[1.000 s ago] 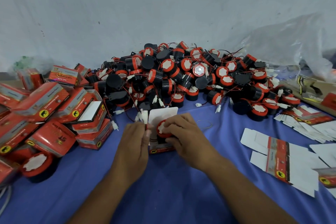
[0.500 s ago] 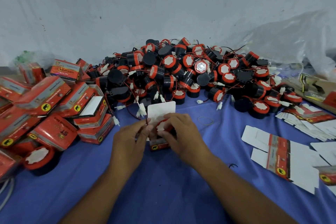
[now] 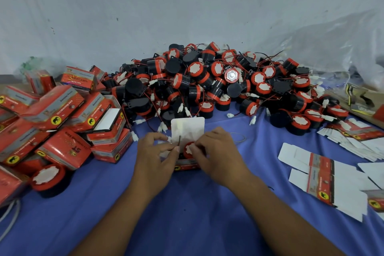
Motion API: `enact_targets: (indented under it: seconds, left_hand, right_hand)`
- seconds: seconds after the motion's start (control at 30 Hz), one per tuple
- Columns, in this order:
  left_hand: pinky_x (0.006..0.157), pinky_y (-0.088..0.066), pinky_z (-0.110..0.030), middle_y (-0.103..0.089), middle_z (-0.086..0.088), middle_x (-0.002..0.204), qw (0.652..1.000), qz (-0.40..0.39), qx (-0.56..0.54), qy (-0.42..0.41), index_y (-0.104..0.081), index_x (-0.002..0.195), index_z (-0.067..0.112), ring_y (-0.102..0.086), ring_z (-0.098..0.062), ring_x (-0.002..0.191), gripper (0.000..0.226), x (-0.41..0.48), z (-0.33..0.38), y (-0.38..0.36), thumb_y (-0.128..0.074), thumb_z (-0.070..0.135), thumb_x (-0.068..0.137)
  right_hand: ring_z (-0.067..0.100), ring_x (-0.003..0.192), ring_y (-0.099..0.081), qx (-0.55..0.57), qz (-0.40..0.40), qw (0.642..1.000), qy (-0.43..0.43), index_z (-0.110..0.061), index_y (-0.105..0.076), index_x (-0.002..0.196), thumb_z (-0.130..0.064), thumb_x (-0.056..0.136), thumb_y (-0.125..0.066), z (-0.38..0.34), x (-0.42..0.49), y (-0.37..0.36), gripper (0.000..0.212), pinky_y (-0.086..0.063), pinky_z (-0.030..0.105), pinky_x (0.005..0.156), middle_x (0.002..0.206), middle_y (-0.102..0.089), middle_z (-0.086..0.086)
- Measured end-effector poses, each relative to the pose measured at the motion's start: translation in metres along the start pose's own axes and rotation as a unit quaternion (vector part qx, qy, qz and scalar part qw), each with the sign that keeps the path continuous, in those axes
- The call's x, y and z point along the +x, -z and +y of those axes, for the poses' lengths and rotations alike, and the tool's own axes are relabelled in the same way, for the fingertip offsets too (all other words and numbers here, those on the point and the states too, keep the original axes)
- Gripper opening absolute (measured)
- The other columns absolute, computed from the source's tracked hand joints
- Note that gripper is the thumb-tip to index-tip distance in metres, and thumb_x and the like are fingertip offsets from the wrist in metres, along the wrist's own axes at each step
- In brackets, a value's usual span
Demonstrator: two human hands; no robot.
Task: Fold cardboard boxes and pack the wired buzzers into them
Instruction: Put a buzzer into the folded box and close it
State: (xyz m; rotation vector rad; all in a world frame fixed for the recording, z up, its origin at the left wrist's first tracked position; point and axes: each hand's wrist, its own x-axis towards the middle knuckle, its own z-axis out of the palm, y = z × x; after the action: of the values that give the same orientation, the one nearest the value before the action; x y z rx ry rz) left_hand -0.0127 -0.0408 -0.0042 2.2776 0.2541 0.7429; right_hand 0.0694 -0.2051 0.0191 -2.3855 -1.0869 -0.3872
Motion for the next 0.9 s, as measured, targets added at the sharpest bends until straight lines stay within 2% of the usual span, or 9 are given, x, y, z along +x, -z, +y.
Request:
enact_targets:
  seconds: [0.1,0.23,0.3,0.4,0.5,0.57,0.67,0.77,0.9]
  left_hand:
    - [0.078,-0.038,-0.004,-0.054,0.007,0.119,0.99,-0.094,-0.068,0.077,-0.079,0.085,0.03,-0.053,-0.002,0.108,0.015,0.003,0.003,0.001,-0.068,0.024,0.092]
    - [0.076,-0.049,-0.016,-0.062,0.002,0.112,0.956,-0.142,-0.197,0.163,-0.081,0.07,0.026,-0.063,-0.005,0.096,0.022,0.01,0.005,0.007,-0.074,0.013,0.087]
    - [0.059,-0.047,-0.017,-0.067,-0.003,0.103,0.927,-0.177,-0.259,0.204,-0.081,0.07,0.016,-0.065,-0.007,0.075,0.02,0.012,0.003,0.012,-0.074,0.004,0.084]
    - [0.042,-0.034,-0.021,-0.071,-0.01,0.087,0.891,-0.188,-0.313,0.27,-0.079,0.088,0.012,-0.05,-0.012,0.053,0.02,0.013,0.003,0.015,-0.069,-0.006,0.085]
    - [0.038,-0.037,-0.019,-0.07,-0.008,0.081,0.909,-0.12,-0.284,0.279,-0.071,0.092,0.015,-0.054,-0.009,0.045,0.017,0.008,0.012,0.006,-0.066,-0.001,0.09]
    - [0.041,-0.041,-0.018,-0.068,-0.005,0.087,0.932,-0.071,-0.235,0.265,-0.061,0.093,0.018,-0.061,-0.011,0.056,0.018,0.005,0.018,-0.001,-0.071,0.005,0.088]
    - [0.04,-0.038,-0.023,-0.056,-0.004,0.091,0.944,-0.06,-0.189,0.264,-0.044,0.096,0.024,-0.051,-0.016,0.065,0.035,0.005,0.017,-0.006,-0.071,0.004,0.085]
    - [0.036,-0.037,-0.019,-0.06,-0.007,0.087,0.946,-0.057,-0.187,0.259,-0.051,0.099,0.017,-0.05,-0.016,0.059,0.028,0.006,0.015,-0.006,-0.067,-0.001,0.084]
    - [0.04,-0.042,-0.018,-0.065,-0.006,0.091,0.942,-0.052,-0.205,0.262,-0.055,0.102,0.02,-0.059,-0.016,0.068,0.034,0.005,0.015,-0.006,-0.068,-0.003,0.081]
  right_hand:
    - [0.019,0.089,-0.043,0.002,0.002,1.0,-0.006,-0.014,-0.063,0.095,-0.043,0.1,-0.05,-0.003,0.0,0.004,0.032,-0.039,0.034,0.082,0.082,-0.061,-0.003]
    - [0.013,0.099,-0.048,0.089,-0.002,0.995,-0.045,-0.019,-0.059,0.112,-0.047,0.095,-0.056,-0.008,-0.002,0.005,0.033,-0.044,0.03,0.083,0.098,-0.063,-0.006]
    - [0.01,0.098,-0.053,0.156,0.016,0.985,-0.069,-0.022,-0.06,0.12,-0.038,0.094,-0.064,-0.011,-0.002,0.007,0.031,-0.047,0.028,0.086,0.1,-0.065,-0.01]
    - [0.015,0.099,-0.056,0.128,0.025,0.991,-0.042,-0.019,-0.064,0.119,-0.025,0.095,-0.065,-0.013,-0.002,0.007,0.025,-0.049,0.036,0.086,0.1,-0.07,-0.008]
    - [0.021,0.103,-0.054,0.079,-0.011,0.997,0.003,-0.017,-0.067,0.112,-0.025,0.096,-0.061,-0.019,-0.003,0.009,0.019,-0.049,0.043,0.084,0.105,-0.069,-0.002]
    - [0.02,0.102,-0.051,0.053,-0.043,0.997,0.026,-0.017,-0.067,0.108,-0.025,0.098,-0.057,-0.02,-0.004,0.009,0.016,-0.049,0.044,0.083,0.103,-0.067,-0.002]
    - [0.018,0.1,-0.047,0.007,-0.124,0.99,0.068,-0.018,-0.067,0.105,-0.026,0.101,-0.049,-0.02,-0.006,0.011,0.02,-0.048,0.044,0.082,0.103,-0.066,-0.005]
    - [0.017,0.104,-0.049,0.037,-0.127,0.989,0.058,-0.023,-0.056,0.124,-0.031,0.101,-0.05,-0.021,-0.011,0.011,0.025,-0.049,0.044,0.084,0.113,-0.062,-0.006]
    - [0.02,0.118,-0.051,0.059,-0.113,0.992,0.025,-0.025,-0.025,0.152,-0.034,0.1,-0.052,-0.021,-0.011,0.008,0.059,-0.049,0.045,0.092,0.129,-0.056,-0.005]
